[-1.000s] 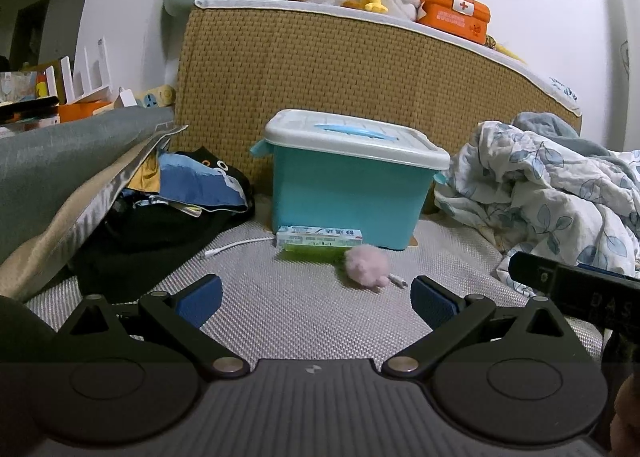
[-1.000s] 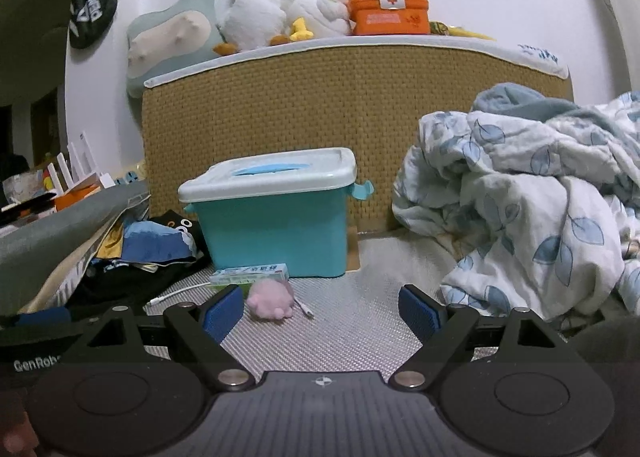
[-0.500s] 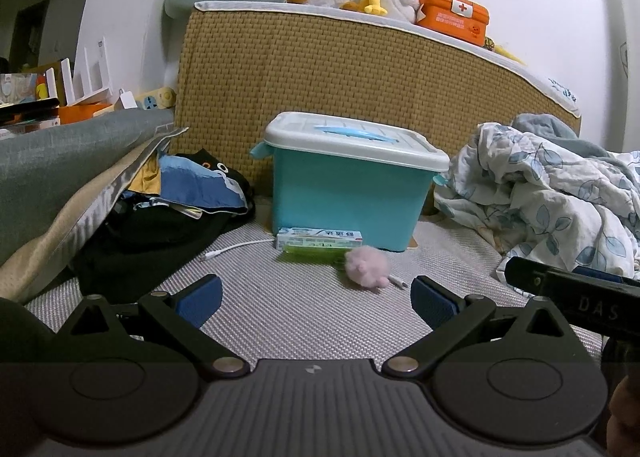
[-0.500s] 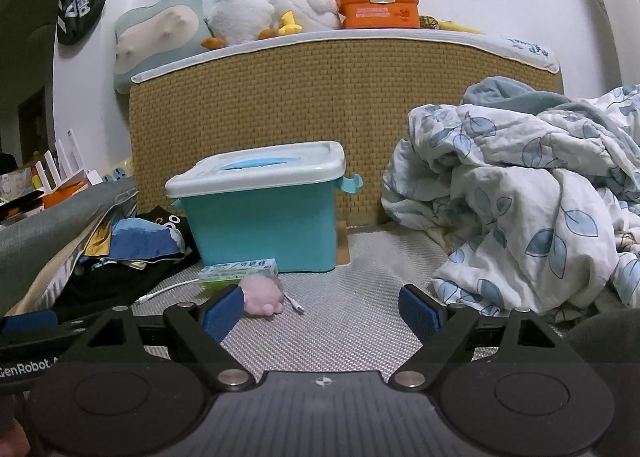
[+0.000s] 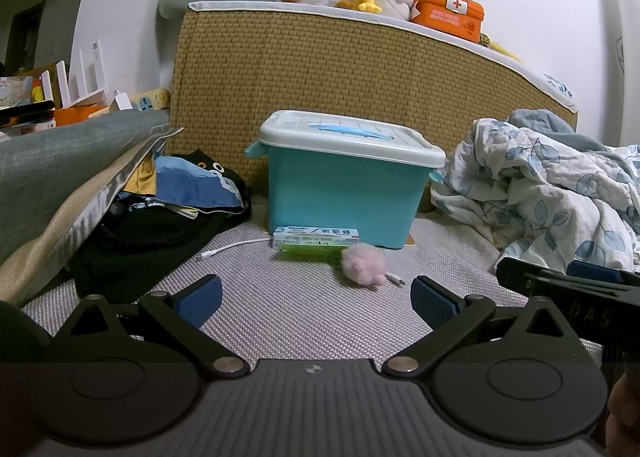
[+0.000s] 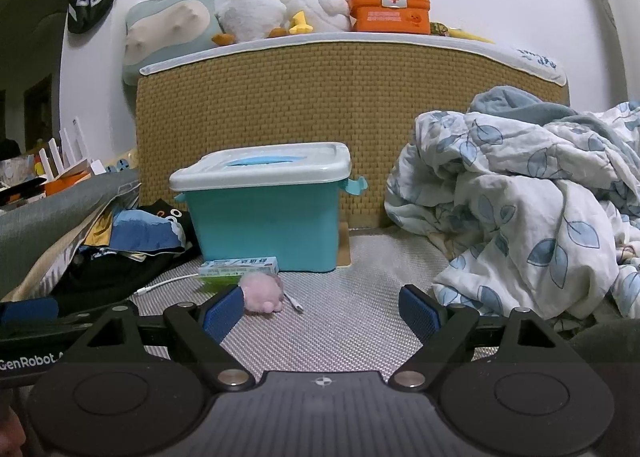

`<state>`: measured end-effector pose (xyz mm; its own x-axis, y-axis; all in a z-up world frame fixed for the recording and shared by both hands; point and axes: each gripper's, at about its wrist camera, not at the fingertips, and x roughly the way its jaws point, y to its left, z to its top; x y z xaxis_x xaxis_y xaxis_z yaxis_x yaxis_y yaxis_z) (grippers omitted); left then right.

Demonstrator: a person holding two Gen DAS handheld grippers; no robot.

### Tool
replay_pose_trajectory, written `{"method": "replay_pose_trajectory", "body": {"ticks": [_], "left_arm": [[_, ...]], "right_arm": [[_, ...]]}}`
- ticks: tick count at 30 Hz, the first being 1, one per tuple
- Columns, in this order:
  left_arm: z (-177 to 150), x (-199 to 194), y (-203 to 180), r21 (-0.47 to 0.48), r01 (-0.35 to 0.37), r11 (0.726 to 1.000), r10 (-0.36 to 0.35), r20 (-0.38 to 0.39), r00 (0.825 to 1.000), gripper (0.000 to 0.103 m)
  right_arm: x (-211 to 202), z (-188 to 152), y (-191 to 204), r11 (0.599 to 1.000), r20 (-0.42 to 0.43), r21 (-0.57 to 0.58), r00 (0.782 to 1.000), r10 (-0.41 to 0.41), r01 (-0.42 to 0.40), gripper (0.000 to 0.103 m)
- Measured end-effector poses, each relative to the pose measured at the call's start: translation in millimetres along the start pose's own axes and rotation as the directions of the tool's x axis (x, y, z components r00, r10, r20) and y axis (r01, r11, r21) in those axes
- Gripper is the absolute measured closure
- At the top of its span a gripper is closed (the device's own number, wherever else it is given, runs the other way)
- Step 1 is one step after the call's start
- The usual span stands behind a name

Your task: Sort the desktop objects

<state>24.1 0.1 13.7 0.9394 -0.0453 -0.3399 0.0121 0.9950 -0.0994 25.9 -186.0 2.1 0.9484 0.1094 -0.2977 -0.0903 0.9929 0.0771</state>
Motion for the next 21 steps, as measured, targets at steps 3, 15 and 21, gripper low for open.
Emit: {"method": "replay_pose_trajectory", "body": {"ticks": [3,15,21], "left_arm": [[0.0,0.4,0.4,-0.006,0.001,1.000,-0.001,-0.002,1.000,0.000],[-2.0,1.7,-0.9,0.007,0.003,1.000,-0.003,-0.011,1.000,0.000],[-4.1,2.8,-4.1,0.028,-0.003,1.000,0.003,-0.021,1.000,0.000]], "right_arm": [[0.2,-0.2,0.4,1.000,0.002,-0.008,1.000,-0.002,0.002,0.015],[0.7,-1.0,-2.3,1.000,0.004,0.000,1.000,-0.024,0.024,0.015],[2.0,-2.2,-3.3,1.000,-0.008,0.003,1.000,-0.023,0.023,0.015]]}}
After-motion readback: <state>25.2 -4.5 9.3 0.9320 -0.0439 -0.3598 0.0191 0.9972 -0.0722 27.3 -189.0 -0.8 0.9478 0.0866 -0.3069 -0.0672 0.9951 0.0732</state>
